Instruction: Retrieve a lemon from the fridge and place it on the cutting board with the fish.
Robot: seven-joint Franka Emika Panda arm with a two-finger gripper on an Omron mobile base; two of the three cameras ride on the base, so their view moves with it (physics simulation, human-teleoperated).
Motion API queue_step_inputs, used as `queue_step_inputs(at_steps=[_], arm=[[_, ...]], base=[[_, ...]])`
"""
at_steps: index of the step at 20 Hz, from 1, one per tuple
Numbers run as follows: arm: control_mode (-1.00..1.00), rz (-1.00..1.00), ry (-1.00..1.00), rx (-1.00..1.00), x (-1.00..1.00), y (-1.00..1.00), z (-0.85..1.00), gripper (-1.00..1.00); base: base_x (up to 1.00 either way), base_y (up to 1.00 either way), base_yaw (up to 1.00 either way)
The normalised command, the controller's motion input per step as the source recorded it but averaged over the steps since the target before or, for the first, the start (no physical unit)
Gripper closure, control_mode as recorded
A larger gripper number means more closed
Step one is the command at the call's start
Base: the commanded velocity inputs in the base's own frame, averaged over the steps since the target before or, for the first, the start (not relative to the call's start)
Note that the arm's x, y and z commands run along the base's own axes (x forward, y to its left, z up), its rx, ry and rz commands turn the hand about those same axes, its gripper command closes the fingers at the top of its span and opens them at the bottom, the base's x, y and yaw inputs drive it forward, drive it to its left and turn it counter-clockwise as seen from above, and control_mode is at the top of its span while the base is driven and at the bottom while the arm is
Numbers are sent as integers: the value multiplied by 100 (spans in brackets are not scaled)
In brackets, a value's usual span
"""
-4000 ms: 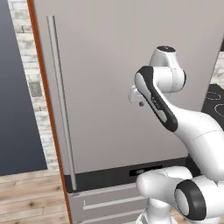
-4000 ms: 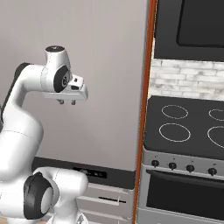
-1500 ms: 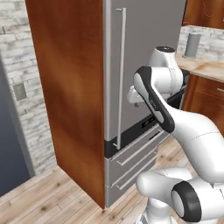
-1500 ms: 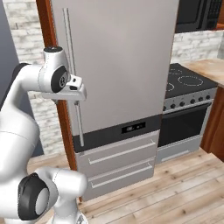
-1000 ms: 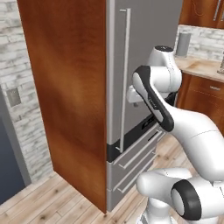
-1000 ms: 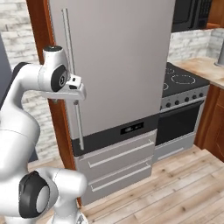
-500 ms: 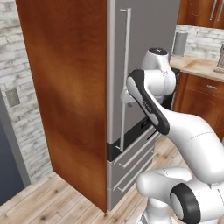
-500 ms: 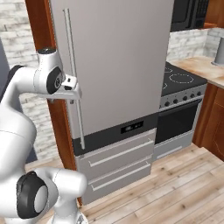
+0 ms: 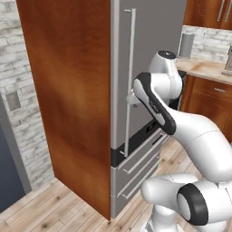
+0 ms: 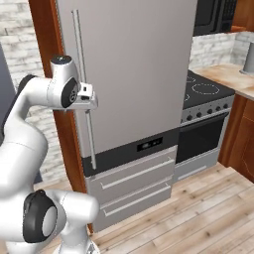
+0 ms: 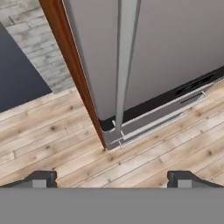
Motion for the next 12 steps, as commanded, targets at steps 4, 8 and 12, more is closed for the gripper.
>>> queue_step_inputs(at_steps=[4,8,12], arm=[[-100,7,-12,0,57,-7,0,-100],[-100,12,-16,0,53,10,-3,-100],[-100,10,-13,0,56,10,-6,-100]], base=[[0,0,0],[0,0,0],[0,0,0]])
